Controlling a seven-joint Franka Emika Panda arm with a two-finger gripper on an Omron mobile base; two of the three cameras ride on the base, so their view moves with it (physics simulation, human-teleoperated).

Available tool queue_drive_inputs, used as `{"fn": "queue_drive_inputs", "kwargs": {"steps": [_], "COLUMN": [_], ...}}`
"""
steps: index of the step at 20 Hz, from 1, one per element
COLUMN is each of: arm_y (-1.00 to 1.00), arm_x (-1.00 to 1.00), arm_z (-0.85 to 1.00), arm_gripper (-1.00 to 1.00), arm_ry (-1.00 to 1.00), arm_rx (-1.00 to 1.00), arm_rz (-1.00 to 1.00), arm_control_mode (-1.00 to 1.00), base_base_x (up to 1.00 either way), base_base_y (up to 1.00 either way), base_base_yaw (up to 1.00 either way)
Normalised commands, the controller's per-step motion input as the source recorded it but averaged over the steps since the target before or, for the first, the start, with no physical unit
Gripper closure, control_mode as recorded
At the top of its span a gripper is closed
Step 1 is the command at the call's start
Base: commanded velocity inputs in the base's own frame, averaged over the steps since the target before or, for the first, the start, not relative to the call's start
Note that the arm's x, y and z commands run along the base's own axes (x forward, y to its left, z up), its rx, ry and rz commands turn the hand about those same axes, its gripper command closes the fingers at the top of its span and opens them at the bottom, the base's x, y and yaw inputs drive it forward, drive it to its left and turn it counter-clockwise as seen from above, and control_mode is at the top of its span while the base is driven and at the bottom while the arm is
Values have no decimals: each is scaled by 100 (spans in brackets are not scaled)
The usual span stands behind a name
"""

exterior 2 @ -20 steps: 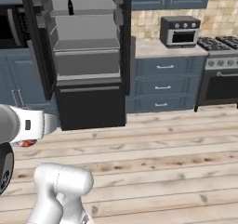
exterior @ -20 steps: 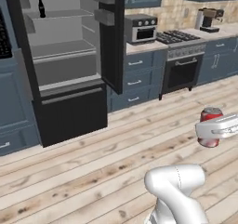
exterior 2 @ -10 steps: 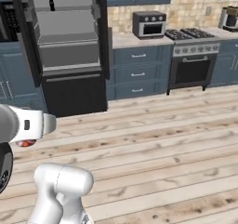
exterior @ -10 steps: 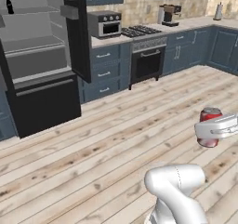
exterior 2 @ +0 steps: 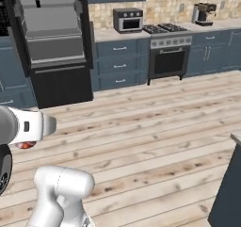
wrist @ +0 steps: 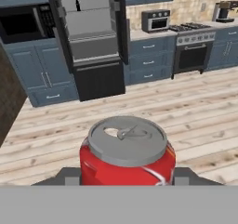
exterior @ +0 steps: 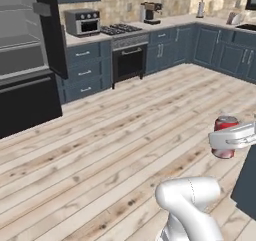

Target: Open the fridge, grab two sodas, and place both sodas inside the bowl with ice on the dining counter.

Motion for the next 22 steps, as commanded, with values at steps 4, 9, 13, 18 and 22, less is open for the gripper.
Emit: {"fn": "queue_drive_inputs", "kwargs": {"steps": [4,9,13,18,22], "arm_y": [0,0,0,0,0], "arm_x": [0,0,0,0,0], "arm_z": [0,0,0,0,0], "arm_gripper": [100,100,100,100,100], "arm_ry": [0,0,0,0,0], "arm_rx": [0,0,0,0,0], "arm_rz": [0,0,0,0,0], "arm_control_mode": [100,100,100,100,100], "base_base_x": [-98,-79,-61,-48,-27], "base_base_y": [-72,-93,-100,-100,-100], "base_base_yaw": [-13,-9,-7,-5,-3]}}
